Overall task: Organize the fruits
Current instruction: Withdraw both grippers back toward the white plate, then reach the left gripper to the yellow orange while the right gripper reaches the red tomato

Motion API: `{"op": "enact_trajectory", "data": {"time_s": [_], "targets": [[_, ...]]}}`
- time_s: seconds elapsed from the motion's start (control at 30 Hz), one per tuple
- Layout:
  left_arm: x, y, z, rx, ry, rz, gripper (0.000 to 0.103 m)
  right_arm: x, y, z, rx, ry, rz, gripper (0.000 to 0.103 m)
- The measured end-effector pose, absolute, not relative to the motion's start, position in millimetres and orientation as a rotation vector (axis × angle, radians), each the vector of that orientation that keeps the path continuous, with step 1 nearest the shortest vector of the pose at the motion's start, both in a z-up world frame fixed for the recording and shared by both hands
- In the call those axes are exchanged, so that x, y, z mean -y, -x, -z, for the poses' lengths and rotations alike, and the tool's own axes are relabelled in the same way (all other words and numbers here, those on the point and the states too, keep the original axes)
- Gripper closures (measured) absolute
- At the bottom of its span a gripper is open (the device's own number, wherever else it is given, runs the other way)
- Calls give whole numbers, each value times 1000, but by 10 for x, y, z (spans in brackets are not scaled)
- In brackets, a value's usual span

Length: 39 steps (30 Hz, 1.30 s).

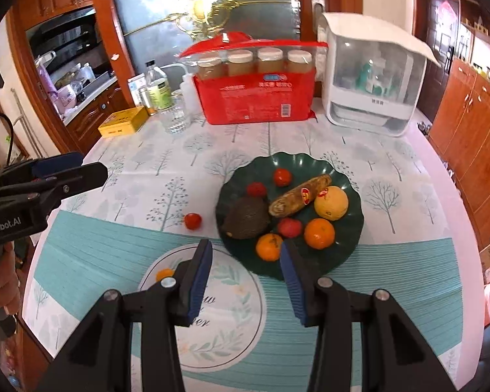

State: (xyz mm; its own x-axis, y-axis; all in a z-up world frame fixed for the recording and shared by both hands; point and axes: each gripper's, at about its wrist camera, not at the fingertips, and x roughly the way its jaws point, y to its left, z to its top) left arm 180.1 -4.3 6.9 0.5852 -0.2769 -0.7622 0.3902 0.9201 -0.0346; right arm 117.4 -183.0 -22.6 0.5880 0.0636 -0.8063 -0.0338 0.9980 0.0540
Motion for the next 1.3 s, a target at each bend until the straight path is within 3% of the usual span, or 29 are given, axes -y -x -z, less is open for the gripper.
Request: {"op": "enact_trajectory", "data": {"time_s": [0.33,0.83,1.3], "targets": [[-245,-1408,140,-843,-193,345,32,1379,-985,427,-963,13,-156,60],[-582,-1197,1297,-1102,-153,280,32,996,-891,1403,-1172,9,-250,60],[-624,-1236,1491,-1152,-122,258,32,835,-1088,1816,-1238,-35,-295,60]]}}
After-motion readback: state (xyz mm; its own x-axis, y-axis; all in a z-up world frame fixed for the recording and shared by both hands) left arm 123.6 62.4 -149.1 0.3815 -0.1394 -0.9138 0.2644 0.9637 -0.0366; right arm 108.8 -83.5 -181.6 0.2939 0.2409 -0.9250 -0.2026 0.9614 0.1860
